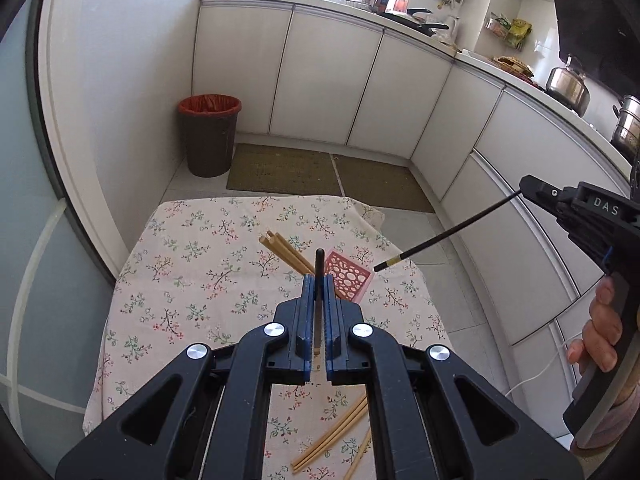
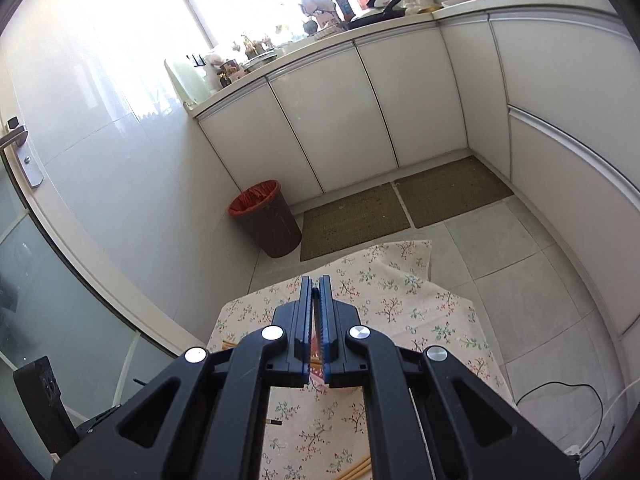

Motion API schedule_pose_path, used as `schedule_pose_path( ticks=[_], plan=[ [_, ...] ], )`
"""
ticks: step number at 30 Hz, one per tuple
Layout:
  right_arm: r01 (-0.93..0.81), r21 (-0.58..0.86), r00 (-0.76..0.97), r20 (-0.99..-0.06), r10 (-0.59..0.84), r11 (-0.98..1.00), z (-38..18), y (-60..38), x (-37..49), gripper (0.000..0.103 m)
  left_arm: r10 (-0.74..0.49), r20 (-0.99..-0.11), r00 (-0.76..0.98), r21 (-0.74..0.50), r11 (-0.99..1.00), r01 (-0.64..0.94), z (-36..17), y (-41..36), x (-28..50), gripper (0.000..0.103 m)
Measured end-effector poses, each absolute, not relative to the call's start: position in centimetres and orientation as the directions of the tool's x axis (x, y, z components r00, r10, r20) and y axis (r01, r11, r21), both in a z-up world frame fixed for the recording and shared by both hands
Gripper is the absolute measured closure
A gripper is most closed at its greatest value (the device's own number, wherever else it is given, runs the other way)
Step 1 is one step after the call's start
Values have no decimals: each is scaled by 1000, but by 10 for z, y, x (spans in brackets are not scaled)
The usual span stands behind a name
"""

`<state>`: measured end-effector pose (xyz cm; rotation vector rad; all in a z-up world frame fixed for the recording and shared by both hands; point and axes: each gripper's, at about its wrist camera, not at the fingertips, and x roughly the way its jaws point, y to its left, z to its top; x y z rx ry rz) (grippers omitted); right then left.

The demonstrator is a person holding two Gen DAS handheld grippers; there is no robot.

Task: Organize utensils
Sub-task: 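Lower both chopsticks into the pink cup and open both grippers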

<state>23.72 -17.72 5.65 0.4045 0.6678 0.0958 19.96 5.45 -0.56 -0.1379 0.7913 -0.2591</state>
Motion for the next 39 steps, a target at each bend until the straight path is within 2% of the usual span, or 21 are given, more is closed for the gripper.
schedule_pose_path(
  ticks=[8,11,12,13,14,16,18,20,28,33,39],
  plan=[
    [9,361,731,-638,240,933,0,-158,280,99,-291,-684,668,-243,955,167,-12,56,220,99],
    [-16,360,723,-640,260,933,-15,-154,282,93,-299,-674,675,-250,953,172,-10,51,228,99],
    [-21,356,725,-638,259,934,-16,-154,281,88,-305,-667,680,-254,951,177,-8,49,230,99],
    [-20,355,729,-635,256,935,-15,-155,280,70,-311,-661,683,-258,949,182,-6,46,232,99],
    [-14,358,738,-626,251,934,-14,-158,278,60,-317,-656,685,-261,947,188,-4,43,234,99],
    [-10,365,749,-615,249,931,-12,-165,272,59,-321,-644,694,-261,946,195,1,36,238,99],
    [-4,357,762,-604,234,934,-8,-172,266,53,-317,-635,704,-253,947,198,5,29,243,99],
    [16,362,782,-585,213,932,-6,-182,257,32,-317,-628,711,-250,947,201,8,24,249,99],
    [77,358,789,-592,163,931,-21,-208,241,17,-321,-636,702,-236,947,219,7,-2,268,99],
    [73,345,773,-613,165,936,-33,-210,238,17,-290,-652,700,-200,957,210,-11,-17,279,99],
    [72,330,814,-565,136,941,-30,-212,226,13,-313,-661,682,-193,949,249,-48,-30,287,97]
  ],
)
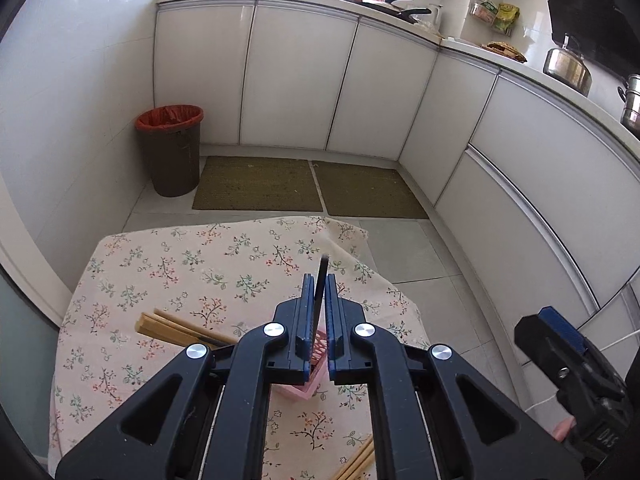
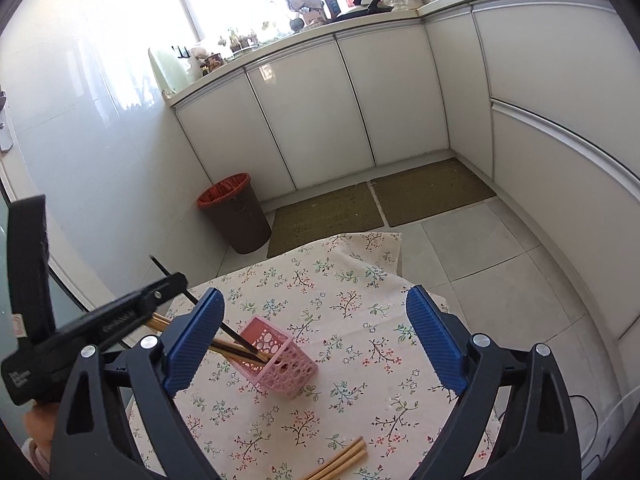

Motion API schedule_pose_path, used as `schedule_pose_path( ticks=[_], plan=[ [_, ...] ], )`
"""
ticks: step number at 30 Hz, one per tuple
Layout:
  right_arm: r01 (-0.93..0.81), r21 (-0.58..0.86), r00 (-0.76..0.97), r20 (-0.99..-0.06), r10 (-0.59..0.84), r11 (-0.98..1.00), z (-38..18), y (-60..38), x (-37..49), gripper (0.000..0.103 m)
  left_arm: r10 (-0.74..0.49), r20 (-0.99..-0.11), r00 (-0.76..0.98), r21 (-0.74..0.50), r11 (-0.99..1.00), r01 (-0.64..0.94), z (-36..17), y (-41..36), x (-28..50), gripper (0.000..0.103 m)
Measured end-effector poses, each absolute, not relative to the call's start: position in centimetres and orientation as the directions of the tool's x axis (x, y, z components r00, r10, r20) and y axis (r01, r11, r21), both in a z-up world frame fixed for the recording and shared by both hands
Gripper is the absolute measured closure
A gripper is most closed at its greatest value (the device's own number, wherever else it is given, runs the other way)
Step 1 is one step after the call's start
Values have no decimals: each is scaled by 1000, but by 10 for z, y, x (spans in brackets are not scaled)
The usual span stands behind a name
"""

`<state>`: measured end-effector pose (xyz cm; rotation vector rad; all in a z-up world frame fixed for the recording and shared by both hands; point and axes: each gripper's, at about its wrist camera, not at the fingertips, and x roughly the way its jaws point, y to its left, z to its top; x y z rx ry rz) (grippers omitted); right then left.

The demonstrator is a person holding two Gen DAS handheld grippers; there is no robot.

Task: Organize utensils
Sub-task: 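Lower both chopsticks into the pink cup and open both grippers, then move the left gripper to the pile and grasp a wooden chopstick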

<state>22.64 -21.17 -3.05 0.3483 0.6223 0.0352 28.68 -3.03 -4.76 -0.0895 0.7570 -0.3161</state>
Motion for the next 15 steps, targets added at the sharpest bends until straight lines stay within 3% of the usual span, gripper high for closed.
schedule_pose_path(
  ticks=[2,5,10,15],
  plan=[
    [73,318,840,-531,114,945,-26,-211,220,9,-321,-640,698,-193,947,259,-47,-29,283,93],
    [87,290,889,-455,57,953,-13,-209,208,7,-338,-579,742,-210,941,265,-33,-23,272,49],
    [138,249,954,-292,-62,959,13,-205,176,7,-337,-500,798,-207,941,268,-5,-15,251,39],
    [195,226,966,-214,-147,954,28,-200,149,7,-335,-480,811,-220,941,258,7,-6,225,15]
  ],
)
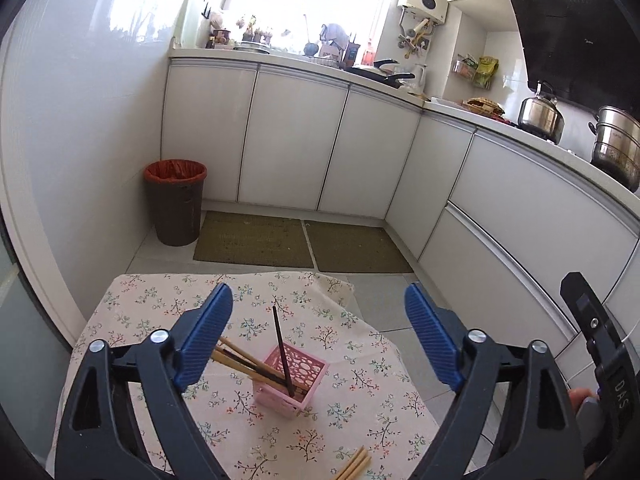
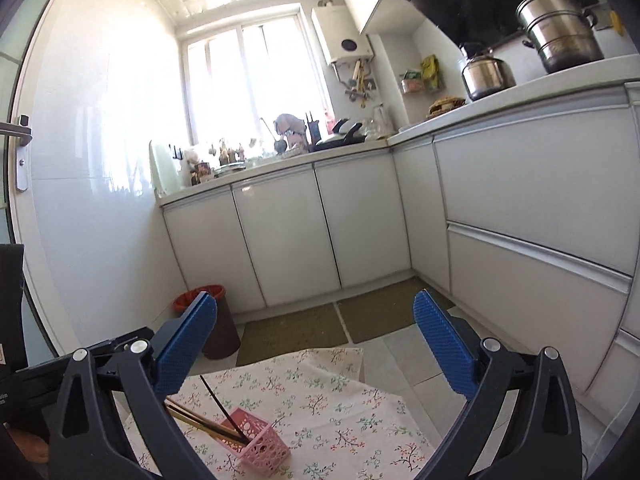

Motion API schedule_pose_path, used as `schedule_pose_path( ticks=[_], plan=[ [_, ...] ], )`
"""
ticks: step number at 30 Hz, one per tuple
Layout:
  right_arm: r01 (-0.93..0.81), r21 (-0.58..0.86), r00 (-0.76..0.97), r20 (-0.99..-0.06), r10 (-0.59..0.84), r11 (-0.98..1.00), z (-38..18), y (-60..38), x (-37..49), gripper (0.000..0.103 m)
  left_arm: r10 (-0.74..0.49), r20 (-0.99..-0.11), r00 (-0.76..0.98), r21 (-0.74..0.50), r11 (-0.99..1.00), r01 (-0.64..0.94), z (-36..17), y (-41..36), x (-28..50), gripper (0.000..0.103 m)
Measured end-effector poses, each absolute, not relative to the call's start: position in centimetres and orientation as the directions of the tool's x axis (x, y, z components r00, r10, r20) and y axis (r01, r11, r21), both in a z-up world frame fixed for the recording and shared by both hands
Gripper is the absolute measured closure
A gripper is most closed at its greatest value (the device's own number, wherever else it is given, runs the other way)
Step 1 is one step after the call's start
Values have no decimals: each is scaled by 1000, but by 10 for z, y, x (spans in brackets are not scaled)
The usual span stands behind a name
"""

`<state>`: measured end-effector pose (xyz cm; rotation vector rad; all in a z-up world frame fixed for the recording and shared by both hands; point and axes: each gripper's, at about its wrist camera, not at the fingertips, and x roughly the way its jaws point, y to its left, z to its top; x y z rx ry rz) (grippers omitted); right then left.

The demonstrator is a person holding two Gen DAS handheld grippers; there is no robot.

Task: Organize utensils
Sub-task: 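Move the left gripper to the pile and grasp a wooden chopstick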

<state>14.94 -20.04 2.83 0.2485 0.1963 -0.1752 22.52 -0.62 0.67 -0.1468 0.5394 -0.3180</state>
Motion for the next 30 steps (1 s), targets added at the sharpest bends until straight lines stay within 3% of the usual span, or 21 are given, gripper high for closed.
schedule_pose_path(
  ticks=[2,7,18,30],
  plan=[
    [205,220,961,-230,-154,954,29,-200,144,7,-339,-481,808,-231,939,256,7,-3,217,7],
    [208,275,954,-271,-132,939,22,-211,130,7,-341,-521,783,-230,939,256,1,2,200,7],
    [254,364,755,-654,52,896,-54,-228,135,7,-344,-758,555,-225,935,273,-75,-11,193,7],
    [491,371,469,-875,119,789,-150,-276,113,7,-231,-934,273,-142,940,309,-168,-64,220,8]
  ],
)
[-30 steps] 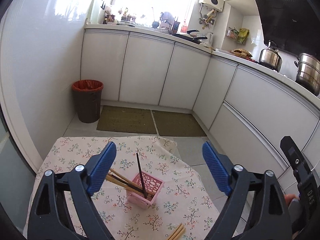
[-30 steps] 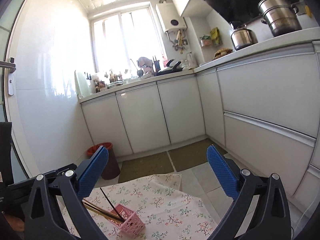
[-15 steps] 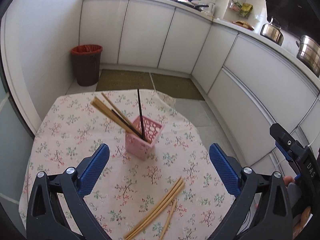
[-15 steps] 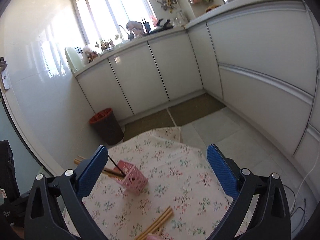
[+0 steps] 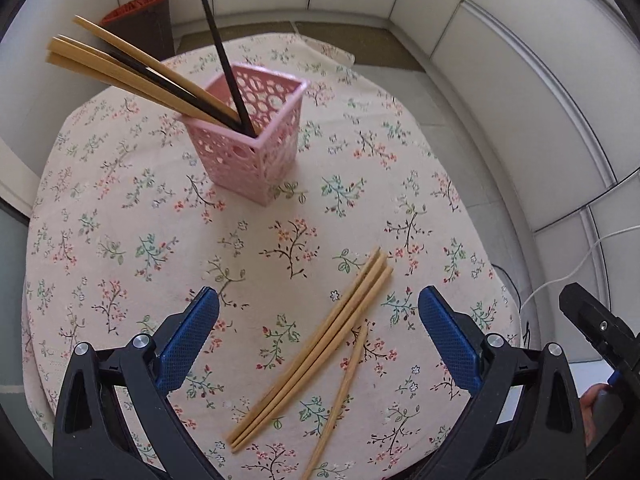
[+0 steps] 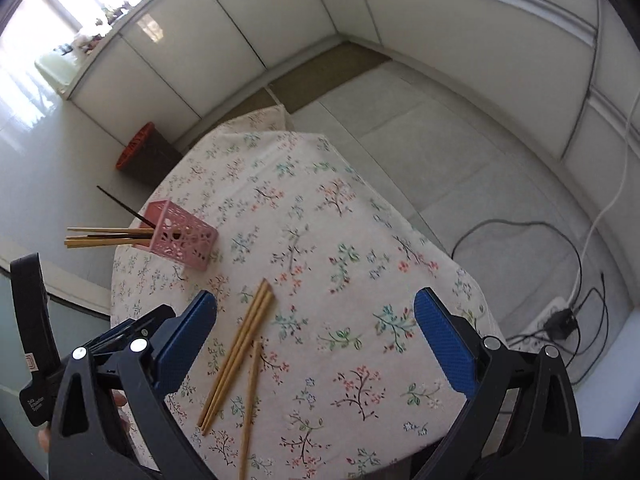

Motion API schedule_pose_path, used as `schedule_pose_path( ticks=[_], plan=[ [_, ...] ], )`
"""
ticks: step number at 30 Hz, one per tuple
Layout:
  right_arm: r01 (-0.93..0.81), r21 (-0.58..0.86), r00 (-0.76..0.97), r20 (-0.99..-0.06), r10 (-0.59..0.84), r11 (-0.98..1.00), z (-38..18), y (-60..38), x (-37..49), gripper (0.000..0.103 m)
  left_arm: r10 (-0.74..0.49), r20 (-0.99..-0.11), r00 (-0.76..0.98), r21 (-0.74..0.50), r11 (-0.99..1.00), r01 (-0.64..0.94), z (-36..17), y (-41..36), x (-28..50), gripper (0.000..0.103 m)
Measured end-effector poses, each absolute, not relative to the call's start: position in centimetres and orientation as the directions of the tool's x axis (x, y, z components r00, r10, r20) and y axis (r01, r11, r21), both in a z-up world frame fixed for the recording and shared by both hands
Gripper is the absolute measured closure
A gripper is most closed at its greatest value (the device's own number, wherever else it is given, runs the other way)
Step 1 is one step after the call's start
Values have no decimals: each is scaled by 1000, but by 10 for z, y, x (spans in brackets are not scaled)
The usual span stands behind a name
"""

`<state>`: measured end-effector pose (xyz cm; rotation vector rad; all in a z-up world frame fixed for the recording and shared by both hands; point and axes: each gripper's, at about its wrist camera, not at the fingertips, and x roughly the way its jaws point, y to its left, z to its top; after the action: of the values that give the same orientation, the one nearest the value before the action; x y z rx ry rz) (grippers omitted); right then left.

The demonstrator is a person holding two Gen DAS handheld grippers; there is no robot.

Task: Organize utensils
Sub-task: 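Move the left gripper to the pile and grasp a wooden chopstick, then lift the chopstick with the left gripper while the right gripper grasps another wooden chopstick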

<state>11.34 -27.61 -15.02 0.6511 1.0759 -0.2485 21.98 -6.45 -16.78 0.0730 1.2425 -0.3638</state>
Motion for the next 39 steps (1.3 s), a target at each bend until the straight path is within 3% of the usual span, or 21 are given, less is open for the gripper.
schedule_pose_path(
  ticks=[3,5,7,24,26,30,33,39],
  plan=[
    [545,358,388,-909,150,759,-173,-288,112,7,-193,-967,164,-138,945,295,-192,-76,234,15],
    [558,358,340,-922,188,748,-187,-290,114,7,-173,-979,104,-136,948,288,-205,-82,242,35],
    [569,371,312,-923,224,734,-197,-291,114,7,-153,-987,54,-131,948,290,-217,-88,248,47],
    [576,330,289,-938,191,748,-200,-294,120,7,-45,-998,53,-22,928,371,-243,-114,251,60],
    [574,318,281,-942,183,755,-201,-293,121,7,-34,-998,45,-14,922,387,-246,-115,252,69],
    [565,280,260,-953,154,777,-203,-287,124,7,-12,-997,83,27,892,451,-250,-121,242,76],
    [553,252,242,-961,136,794,-206,-279,129,7,-14,-993,118,43,881,471,-254,-131,242,94],
    [505,188,208,-974,93,843,-212,-258,151,7,-73,-967,243,58,869,491,-241,-109,235,99]
  ],
)
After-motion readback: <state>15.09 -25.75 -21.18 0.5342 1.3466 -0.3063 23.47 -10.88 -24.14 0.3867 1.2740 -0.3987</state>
